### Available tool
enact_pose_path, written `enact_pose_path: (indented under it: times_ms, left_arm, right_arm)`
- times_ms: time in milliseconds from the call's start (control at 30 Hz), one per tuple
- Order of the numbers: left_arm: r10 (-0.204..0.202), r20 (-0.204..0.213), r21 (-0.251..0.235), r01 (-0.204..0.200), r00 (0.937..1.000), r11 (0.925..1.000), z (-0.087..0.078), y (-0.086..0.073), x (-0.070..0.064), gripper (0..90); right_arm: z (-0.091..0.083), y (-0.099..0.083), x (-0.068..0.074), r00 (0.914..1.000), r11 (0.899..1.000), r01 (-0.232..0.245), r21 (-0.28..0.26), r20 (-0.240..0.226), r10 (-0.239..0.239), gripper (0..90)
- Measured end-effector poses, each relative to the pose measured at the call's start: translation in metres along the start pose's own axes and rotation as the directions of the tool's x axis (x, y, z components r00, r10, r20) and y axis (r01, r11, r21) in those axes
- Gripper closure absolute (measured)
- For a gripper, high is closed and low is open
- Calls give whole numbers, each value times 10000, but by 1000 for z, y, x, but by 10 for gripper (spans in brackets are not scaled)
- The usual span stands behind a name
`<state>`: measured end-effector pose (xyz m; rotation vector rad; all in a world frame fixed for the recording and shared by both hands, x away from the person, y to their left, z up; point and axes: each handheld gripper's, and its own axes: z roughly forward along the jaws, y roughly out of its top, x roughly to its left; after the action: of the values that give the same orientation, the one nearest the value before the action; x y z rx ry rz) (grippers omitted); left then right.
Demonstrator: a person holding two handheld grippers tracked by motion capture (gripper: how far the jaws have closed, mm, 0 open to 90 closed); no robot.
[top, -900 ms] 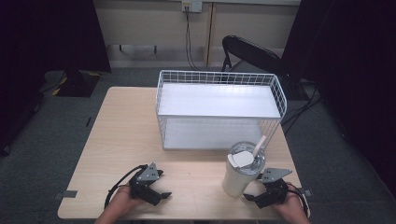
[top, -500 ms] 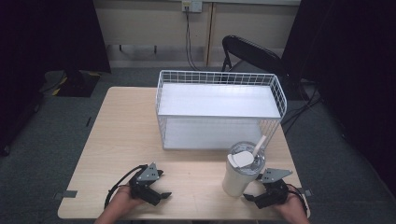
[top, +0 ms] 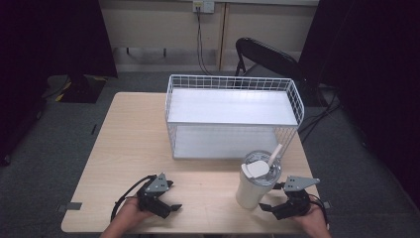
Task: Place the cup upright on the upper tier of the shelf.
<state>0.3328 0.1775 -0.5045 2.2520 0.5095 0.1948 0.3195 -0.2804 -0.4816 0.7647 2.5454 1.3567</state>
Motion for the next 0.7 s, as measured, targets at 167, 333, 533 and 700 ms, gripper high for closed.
enact_pose_path:
  times_ms: [167, 333, 533, 700]
  left_arm:
    - [-1, 1, -2, 1, 10000, 10000, 0, 0, 0, 130]
    - [2, -1, 0, -2, 10000, 10000, 0, 0, 0, 130]
    - [-1, -2, -1, 1, 10000, 10000, 0, 0, 0, 130]
    - [0, 2, -2, 0, 10000, 10000, 0, 0, 0, 130]
  right_arm:
    - [-1, 5, 3, 9999, 9996, -9, -281, -118, 6, 140]
    - [-5, 9, 3, 9997, 9966, -173, -810, -159, 161, 123]
    - [-5, 12, 5, 9999, 9957, -24, -926, -142, 11, 126]
    - [-6, 16, 6, 9997, 9928, -45, -1196, -262, 13, 123]
